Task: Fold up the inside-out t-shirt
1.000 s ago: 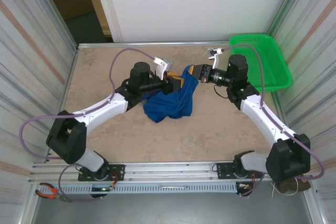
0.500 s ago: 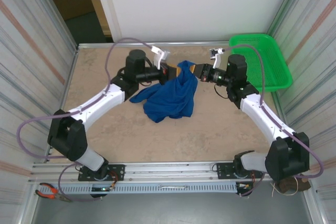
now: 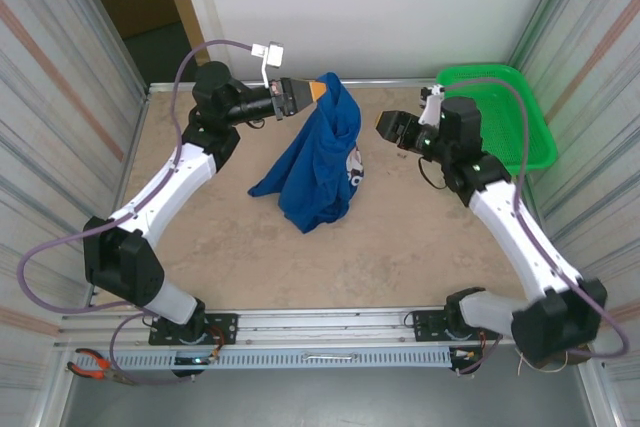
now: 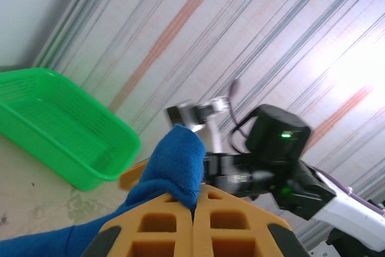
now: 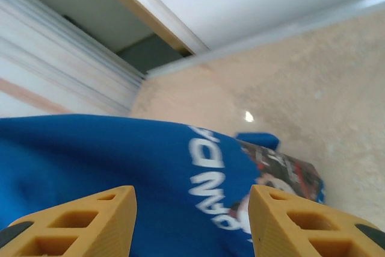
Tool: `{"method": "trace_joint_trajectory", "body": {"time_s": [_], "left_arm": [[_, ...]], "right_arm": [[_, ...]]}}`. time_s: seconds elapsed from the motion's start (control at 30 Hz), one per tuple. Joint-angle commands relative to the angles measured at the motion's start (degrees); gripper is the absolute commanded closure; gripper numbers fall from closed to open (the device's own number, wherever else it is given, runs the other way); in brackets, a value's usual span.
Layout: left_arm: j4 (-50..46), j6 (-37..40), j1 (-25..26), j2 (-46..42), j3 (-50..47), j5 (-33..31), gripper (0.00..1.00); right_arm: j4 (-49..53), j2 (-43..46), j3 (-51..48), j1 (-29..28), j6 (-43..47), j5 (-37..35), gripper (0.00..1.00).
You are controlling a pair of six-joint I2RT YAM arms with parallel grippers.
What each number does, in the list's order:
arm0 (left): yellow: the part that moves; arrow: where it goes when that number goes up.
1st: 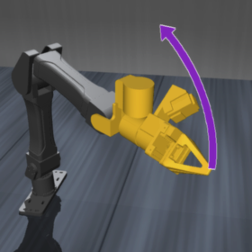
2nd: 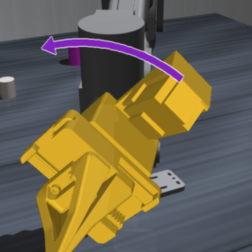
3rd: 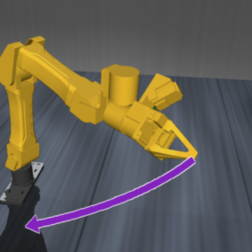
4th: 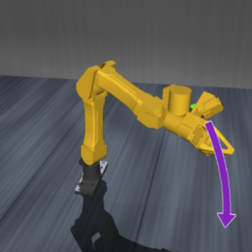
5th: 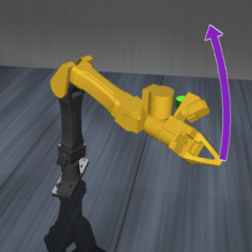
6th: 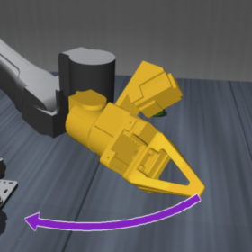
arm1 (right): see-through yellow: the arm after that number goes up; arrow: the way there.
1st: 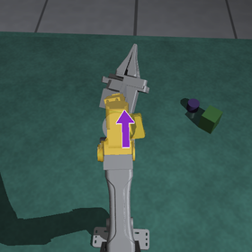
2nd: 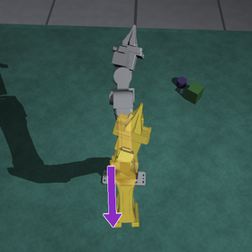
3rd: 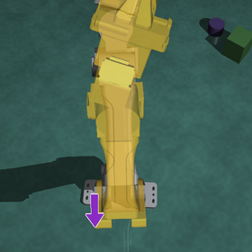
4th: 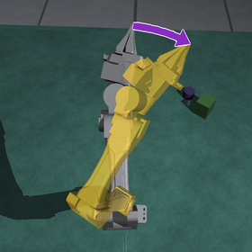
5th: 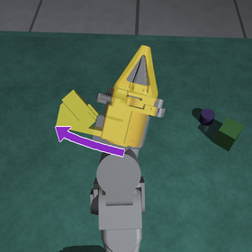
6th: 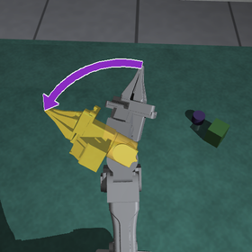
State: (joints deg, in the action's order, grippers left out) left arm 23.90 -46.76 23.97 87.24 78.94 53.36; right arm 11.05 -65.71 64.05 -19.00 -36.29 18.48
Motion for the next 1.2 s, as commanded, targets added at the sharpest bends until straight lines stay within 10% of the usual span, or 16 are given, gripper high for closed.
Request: {"method": "trace_joint_trajectory", "body": {"time_s": [0.0,0.53,0.73,1.17], "left_arm": [[4.7,-2.7,0.0,0.1,-0.7,2.3,1.00],[6.7,-4.6,0.0,-1.8,-4.0,1.5,1.00],[6.8,-4.4,-0.1,-2.2,-5.4,1.0,1.00],[-1.2,1.7,-5.1,-1.4,-11.1,-9.1,1.00]], "right_arm": [[1.9,3.1,3.0,-4.3,1.2,-4.8,0.41],[-4.2,-11.0,8.3,-14.9,1.1,-10.2,0.42],[-3.8,-11.7,9.6,-12.7,1.0,-6.1,1.00],[-9.5,-0.3,10.9,-5.3,-3.8,16.1,1.00]]}}
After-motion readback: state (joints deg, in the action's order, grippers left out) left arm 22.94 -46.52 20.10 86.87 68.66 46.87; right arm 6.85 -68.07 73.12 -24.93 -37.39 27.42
